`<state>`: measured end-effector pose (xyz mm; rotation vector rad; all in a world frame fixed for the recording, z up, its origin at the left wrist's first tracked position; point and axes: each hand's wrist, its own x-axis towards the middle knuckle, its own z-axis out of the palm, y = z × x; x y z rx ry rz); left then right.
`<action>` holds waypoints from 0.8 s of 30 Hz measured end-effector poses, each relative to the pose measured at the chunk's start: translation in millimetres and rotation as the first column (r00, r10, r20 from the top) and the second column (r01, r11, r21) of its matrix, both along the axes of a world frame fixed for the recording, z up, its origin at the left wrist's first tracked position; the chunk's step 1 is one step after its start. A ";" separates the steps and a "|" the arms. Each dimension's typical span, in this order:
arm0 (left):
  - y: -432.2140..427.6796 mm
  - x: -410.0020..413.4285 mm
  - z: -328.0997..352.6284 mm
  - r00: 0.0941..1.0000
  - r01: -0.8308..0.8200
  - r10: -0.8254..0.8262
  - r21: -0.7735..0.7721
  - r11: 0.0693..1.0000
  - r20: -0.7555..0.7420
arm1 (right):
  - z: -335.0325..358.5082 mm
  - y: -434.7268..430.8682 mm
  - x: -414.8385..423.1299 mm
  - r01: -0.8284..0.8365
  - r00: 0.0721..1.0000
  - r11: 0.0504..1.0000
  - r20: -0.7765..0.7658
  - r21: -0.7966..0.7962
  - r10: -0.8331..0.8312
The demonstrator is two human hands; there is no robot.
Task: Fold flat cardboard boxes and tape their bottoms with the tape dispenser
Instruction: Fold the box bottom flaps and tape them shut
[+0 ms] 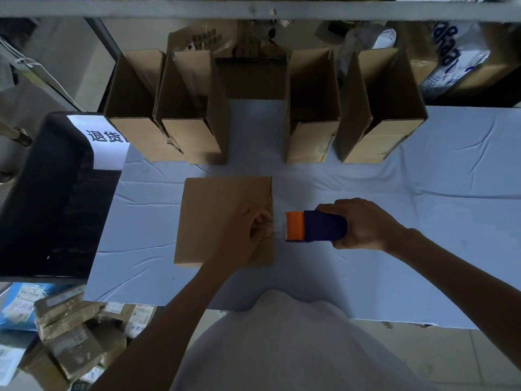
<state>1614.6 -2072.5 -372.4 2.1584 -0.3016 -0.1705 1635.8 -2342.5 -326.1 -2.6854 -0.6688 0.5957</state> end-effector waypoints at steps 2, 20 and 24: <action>-0.1 0.6 0.8 1.000 0.015 -0.015 0.007 1.000 -0.012 | -0.6 -0.7 0.3 0.004 1.000 1.000 -0.006 -0.004 -0.004; -0.2 2.8 -4.9 0.999 -0.040 0.040 -0.001 0.999 -0.030 | -2.7 -8.2 -2.9 0.042 0.999 0.998 -0.032 0.050 -0.041; 1.6 0.1 -8.2 0.999 0.000 -0.002 0.055 0.999 0.042 | -5.9 1.9 1.1 0.049 0.996 0.999 -0.076 0.015 -0.047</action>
